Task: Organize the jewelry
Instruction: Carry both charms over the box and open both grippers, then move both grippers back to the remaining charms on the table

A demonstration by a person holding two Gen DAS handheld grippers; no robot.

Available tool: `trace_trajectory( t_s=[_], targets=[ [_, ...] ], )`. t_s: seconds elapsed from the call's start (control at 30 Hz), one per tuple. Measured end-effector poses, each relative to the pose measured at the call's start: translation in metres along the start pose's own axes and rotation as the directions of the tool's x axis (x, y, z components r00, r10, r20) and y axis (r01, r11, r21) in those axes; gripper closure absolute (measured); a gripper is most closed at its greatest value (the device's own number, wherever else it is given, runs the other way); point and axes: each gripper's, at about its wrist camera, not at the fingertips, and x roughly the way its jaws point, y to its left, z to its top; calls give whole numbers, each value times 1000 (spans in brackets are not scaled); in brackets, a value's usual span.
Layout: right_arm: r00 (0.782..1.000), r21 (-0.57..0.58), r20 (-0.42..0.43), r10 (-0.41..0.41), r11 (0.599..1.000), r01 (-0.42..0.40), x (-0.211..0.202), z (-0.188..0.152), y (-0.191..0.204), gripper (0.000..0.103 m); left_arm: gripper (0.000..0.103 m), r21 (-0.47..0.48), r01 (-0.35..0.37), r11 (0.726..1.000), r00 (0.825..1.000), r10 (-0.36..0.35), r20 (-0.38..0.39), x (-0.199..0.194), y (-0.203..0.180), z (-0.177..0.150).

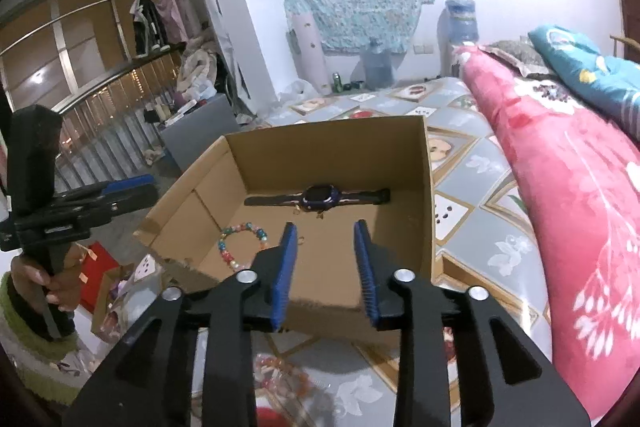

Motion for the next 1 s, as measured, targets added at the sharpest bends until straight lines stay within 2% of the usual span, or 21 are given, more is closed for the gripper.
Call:
trace_trajectory(
  t_s=[0.2,0.4,0.57,0.7,0.73,0.8,1.0],
  targets=[
    [1000,-10,6,5,1000,-5,-14,-9,4,60,30,27,-5,1000,1000,4,19,-30,-6,-26],
    [1000,-20,-13,6,1000,-6,-27,-22,7,60,24,89,55,995,998,-54,-15,-42,-25,-54],
    [998,-9,-65,-3,1000,3,-28,-41,6,60,23,111,130,985,989,-120,-91,-27,-47,-81],
    [991,52,-131,-13,998,20,-16,-58,0,60,23,177,139,974,985,-116,-131,-1,-71,-96],
    [990,60,-140,-18,998,26,-14,-61,-2,60,24,204,139,969,984,-111,-142,6,-78,-99],
    [987,84,-158,-22,996,35,-10,-66,-5,60,36,261,156,953,979,-115,-166,19,-92,-104],
    [984,120,-176,-22,992,44,-6,-73,-13,61,60,450,189,873,969,-91,-230,64,-134,-115]
  ],
)
